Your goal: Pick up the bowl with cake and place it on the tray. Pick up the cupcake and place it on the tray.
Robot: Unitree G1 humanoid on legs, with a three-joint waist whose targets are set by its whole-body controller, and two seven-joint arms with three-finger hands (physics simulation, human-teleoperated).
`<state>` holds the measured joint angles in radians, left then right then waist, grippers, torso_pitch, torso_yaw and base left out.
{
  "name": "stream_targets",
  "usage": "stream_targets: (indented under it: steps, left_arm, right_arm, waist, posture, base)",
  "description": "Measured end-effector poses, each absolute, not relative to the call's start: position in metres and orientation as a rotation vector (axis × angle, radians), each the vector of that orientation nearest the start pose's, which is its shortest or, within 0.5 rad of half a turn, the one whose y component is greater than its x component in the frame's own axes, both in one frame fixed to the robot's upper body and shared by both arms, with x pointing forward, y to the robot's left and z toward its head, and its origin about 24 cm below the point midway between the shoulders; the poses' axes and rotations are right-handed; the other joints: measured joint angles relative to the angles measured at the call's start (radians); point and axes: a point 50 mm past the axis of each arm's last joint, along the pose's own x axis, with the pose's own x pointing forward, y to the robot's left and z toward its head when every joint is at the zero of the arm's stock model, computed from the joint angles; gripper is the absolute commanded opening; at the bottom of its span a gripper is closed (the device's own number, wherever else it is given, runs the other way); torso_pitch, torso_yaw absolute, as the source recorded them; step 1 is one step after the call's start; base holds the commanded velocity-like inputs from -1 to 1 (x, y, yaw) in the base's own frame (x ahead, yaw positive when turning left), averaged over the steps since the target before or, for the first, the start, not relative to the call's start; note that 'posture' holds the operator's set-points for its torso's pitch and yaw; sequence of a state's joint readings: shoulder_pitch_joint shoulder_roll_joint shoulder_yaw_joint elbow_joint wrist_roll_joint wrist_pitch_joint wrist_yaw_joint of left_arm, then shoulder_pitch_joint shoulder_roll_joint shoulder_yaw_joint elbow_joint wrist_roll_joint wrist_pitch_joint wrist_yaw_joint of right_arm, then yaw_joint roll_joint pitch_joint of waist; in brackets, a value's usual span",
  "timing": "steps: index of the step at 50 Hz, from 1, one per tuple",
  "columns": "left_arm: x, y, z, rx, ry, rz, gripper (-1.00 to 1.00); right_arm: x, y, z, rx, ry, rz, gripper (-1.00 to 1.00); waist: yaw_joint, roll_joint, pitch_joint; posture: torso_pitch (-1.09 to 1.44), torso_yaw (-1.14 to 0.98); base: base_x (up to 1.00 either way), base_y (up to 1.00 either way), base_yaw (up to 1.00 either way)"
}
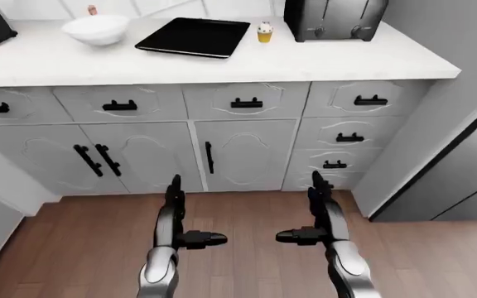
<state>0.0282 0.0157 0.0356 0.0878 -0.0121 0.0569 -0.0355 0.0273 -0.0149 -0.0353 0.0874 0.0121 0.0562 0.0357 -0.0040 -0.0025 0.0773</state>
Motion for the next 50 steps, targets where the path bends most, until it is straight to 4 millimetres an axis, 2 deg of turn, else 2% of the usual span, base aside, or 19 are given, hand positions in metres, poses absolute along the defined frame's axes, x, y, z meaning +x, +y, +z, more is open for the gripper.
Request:
stream_targets:
  steps: [1, 3, 5, 7, 10, 14, 21, 27, 30, 32, 33, 35, 37, 39, 43, 45, 46, 47, 50]
  left_arm:
    - [0.246, 0.161, 0.012, -0.002, 0.153, 0.009, 1.00]
    - [0.253, 0.162, 0.026, -0.001, 0.075, 0.011, 1.00]
    - [0.253, 0.161, 0.029, -0.004, 0.052, 0.008, 1.00]
    - [0.248, 0.160, 0.024, -0.006, 0.077, 0.006, 1.00]
    - [0.247, 0.160, 0.022, -0.004, 0.097, 0.006, 1.00]
    - [0.245, 0.162, 0.030, 0.001, 0.079, 0.015, 1.00]
    - [0.249, 0.164, 0.077, 0.019, -0.012, -0.003, 1.00]
    - [0.251, 0.169, 0.136, 0.034, -0.112, -0.004, 1.00]
    - [0.250, 0.171, 0.151, 0.035, -0.127, -0.004, 1.00]
    - [0.250, 0.171, 0.155, 0.032, -0.113, -0.008, 1.00]
    - [0.250, 0.171, 0.156, 0.028, -0.107, -0.013, 1.00]
    - [0.249, 0.171, 0.160, 0.026, -0.103, -0.020, 1.00]
    - [0.249, 0.174, 0.166, 0.026, -0.112, -0.013, 1.00]
    - [0.247, 0.176, 0.173, 0.023, -0.132, -0.001, 1.00]
    - [0.246, 0.177, 0.175, 0.018, -0.143, -0.001, 1.00]
    - [0.246, 0.177, 0.176, 0.015, -0.139, -0.006, 1.00]
    - [0.245, 0.178, 0.176, 0.012, -0.139, -0.004, 1.00]
    - [0.245, 0.180, 0.176, 0.014, -0.140, 0.005, 1.00]
    - [0.245, 0.186, 0.167, 0.011, -0.097, 0.042, 1.00]
  right_arm:
    - [0.245, -0.161, 0.013, -0.002, 0.151, -0.005, 1.00]
    - [0.251, -0.159, 0.028, -0.010, 0.069, 0.003, 1.00]
    - [0.251, -0.156, 0.031, -0.009, 0.046, 0.010, 1.00]
    - [0.249, -0.155, 0.026, -0.010, 0.066, 0.014, 1.00]
    - [0.248, -0.157, 0.023, -0.011, 0.092, 0.005, 1.00]
    - [0.248, -0.157, 0.029, -0.013, 0.085, -0.001, 1.00]
    - [0.255, -0.157, 0.064, -0.026, 0.008, 0.011, 1.00]
    - [0.256, -0.167, 0.119, -0.022, -0.113, -0.002, 1.00]
    - [0.257, -0.166, 0.133, -0.017, -0.154, 0.003, 1.00]
    - [0.258, -0.166, 0.134, -0.012, -0.147, 0.005, 1.00]
    - [0.257, -0.167, 0.134, -0.010, -0.142, 0.001, 1.00]
    - [0.256, -0.170, 0.132, -0.006, -0.126, -0.010, 1.00]
    - [0.255, -0.171, 0.132, -0.002, -0.121, -0.015, 1.00]
    - [0.254, -0.170, 0.137, 0.003, -0.139, -0.013, 1.00]
    - [0.251, -0.170, 0.141, 0.009, -0.165, -0.005, 1.00]
    - [0.251, -0.170, 0.139, 0.012, -0.161, -0.005, 1.00]
    - [0.252, -0.169, 0.139, 0.012, -0.160, -0.002, 1.00]
    - [0.252, -0.165, 0.139, 0.019, -0.160, 0.009, 1.00]
    - [0.251, -0.154, 0.132, 0.033, -0.119, 0.058, 1.00]
  waist:
    - [-0.001, -0.004, -0.010]
    - [0.005, -0.004, -0.060]
    - [0.006, -0.010, -0.041]
    - [0.006, -0.009, -0.052]
    - [0.008, -0.006, -0.052]
    - [0.006, -0.004, -0.056]
    - [0.009, -0.003, -0.069]
    - [0.009, -0.002, -0.078]
    - [0.007, -0.002, -0.081]
    - [0.002, 0.001, -0.074]
    - [-0.001, -0.007, -0.065]
    - [-0.006, -0.041, -0.059]
    - [-0.010, -0.048, -0.061]
    - [-0.013, -0.031, -0.056]
    - [-0.022, 0.021, -0.043]
    - [-0.023, 0.054, -0.046]
    - [-0.022, 0.081, -0.052]
    - [-0.016, 0.091, -0.059]
    - [0.003, 0.081, -0.042]
  posture:
    - [0.00, 0.00]
    - [0.00, 0.00]
    - [0.00, 0.00]
    - [0.00, 0.00]
    - [0.00, 0.00]
    - [0.00, 0.00]
    - [0.00, 0.00]
    - [0.00, 0.00]
    - [0.00, 0.00]
    - [0.00, 0.00]
    - [0.00, 0.00]
    - [0.00, 0.00]
    - [0.00, 0.00]
    - [0.00, 0.00]
    - [0.00, 0.00]
    - [0.00, 0.00]
    - [0.00, 0.00]
    - [0.00, 0.00]
    - [0.00, 0.00]
  base:
    - [0.00, 0.00, 0.00]
    - [0.00, 0.00, 0.00]
    - [0.00, 0.00, 0.00]
    - [0.00, 0.00, 0.00]
    - [0.00, 0.00, 0.00]
    - [0.00, 0.00, 0.00]
    - [0.00, 0.00, 0.00]
    - [0.00, 0.00, 0.00]
    - [0.00, 0.07, 0.00]
    - [0.00, 0.43, 0.00]
    - [0.00, 0.75, 0.00]
    - [0.00, 0.76, 0.00]
    - [0.00, 0.76, 0.00]
    - [0.00, 0.75, 0.00]
    - [0.00, 0.76, 0.00]
    - [0.00, 0.76, 0.00]
    - [0.00, 0.76, 0.00]
    - [0.00, 0.75, 0.00]
    - [0.00, 0.76, 0.00]
